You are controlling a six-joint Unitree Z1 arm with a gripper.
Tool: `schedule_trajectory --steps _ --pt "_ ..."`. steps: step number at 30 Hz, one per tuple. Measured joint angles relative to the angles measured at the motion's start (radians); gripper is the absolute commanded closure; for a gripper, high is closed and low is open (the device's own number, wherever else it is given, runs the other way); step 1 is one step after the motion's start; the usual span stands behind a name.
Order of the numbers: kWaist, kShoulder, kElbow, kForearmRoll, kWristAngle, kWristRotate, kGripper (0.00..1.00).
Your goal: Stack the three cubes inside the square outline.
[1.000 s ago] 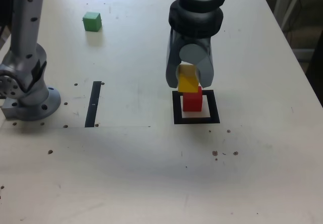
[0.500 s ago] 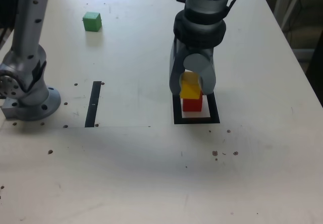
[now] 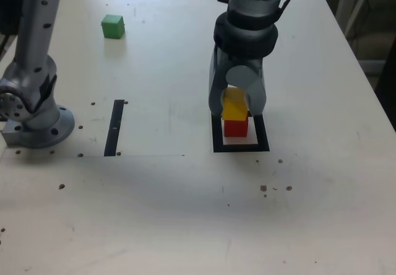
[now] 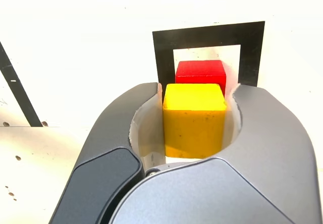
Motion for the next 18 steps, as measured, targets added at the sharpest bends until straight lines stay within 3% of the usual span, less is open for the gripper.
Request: schedule_trajectory --steps 3,6,13,18 --pt "0.000 0.000 0.002 -0.005 0.003 0.003 0.10" --pt "0.000 0.000 0.005 -0.008 0.008 0.003 0.02" --pt "0.000 -0.005 0.007 -0.010 0.021 0.000 0.01" --pt "0.001 -0.046 0.008 0.016 0.055 0.000 0.01"
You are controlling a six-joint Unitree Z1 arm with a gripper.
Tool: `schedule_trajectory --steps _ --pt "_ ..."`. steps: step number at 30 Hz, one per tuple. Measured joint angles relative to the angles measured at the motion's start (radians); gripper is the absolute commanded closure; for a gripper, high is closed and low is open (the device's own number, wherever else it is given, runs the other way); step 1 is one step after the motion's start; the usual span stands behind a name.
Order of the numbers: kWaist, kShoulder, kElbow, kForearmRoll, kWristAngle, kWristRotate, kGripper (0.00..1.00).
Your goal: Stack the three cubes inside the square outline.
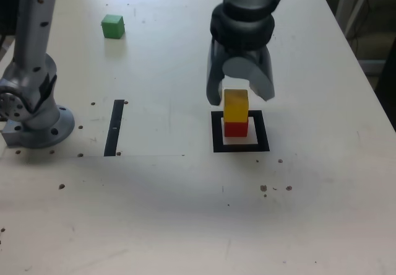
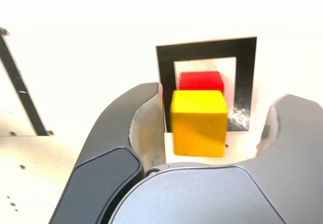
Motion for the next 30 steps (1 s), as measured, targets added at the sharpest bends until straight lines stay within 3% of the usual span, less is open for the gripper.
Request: schedule_trajectory --steps 4,14,22,30 --pt "0.016 -0.066 0.017 0.049 0.032 0.007 0.01" --pt "0.214 -0.194 0.091 0.091 0.053 0.154 0.01" --pt "0.381 -0.208 0.121 0.093 0.089 0.265 0.01" --pt "0.581 -0.212 0.137 0.093 0.122 0.454 0.01"
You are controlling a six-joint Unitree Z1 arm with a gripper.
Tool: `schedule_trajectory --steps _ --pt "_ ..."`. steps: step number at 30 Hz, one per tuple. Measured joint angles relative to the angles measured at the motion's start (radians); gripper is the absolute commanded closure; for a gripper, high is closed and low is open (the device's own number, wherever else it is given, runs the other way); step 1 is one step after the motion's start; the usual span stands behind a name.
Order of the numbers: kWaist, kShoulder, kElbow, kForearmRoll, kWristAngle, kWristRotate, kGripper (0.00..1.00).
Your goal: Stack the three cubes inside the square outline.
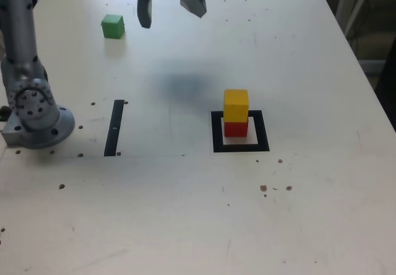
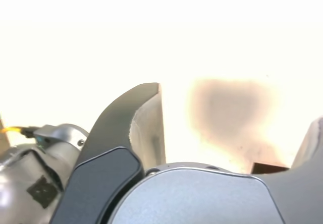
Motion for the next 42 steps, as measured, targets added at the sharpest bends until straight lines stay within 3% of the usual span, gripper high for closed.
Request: schedule_trajectory --steps 5,9,17,27,33,38,42 --pt "0.179 -0.009 0.000 -0.001 0.014 0.102 0.01" --pt "0.259 -0.010 -0.008 -0.002 0.023 0.133 0.01" --pt "0.400 0.012 -0.006 -0.007 0.120 0.163 0.01" --pt "0.563 0.096 -0.007 -0.095 0.185 0.304 0.01" --pt "0.622 0.149 -0.033 -0.147 0.191 0.481 0.01" --pt "0.653 0.190 -0.046 -0.160 0.190 0.529 0.01" --pt "0.675 0.216 -0.049 -0.184 0.164 0.564 0.01"
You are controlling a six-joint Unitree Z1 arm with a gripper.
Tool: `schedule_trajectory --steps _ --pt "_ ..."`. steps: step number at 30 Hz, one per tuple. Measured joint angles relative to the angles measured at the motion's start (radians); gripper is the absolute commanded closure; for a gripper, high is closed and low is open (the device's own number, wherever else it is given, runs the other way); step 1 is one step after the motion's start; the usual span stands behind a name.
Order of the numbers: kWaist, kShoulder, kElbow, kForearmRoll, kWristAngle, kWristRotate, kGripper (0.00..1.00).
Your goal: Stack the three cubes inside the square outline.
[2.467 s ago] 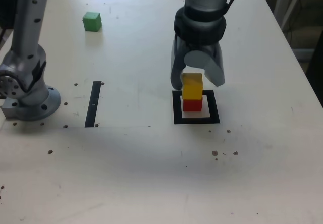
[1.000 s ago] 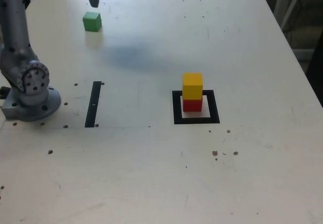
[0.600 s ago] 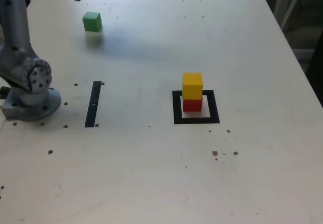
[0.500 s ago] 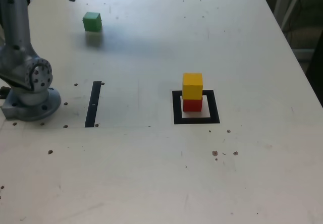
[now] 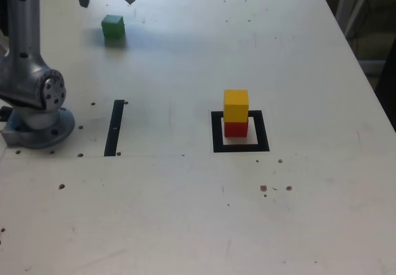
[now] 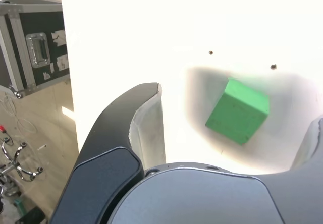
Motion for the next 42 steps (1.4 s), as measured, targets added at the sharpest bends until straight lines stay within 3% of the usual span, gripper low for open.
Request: schedule_trajectory --steps 7,22,32,36,42 --pt "0.010 0.028 0.011 -0.027 -0.034 0.032 0.03" --pt "0.025 0.066 0.054 -0.060 -0.048 0.056 0.07" --pt "0.025 0.082 0.078 -0.097 -0.084 0.080 0.13" --pt "0.025 0.088 0.090 -0.123 -0.097 0.081 0.19" --pt "0.025 0.088 0.113 -0.176 -0.111 0.050 0.48"
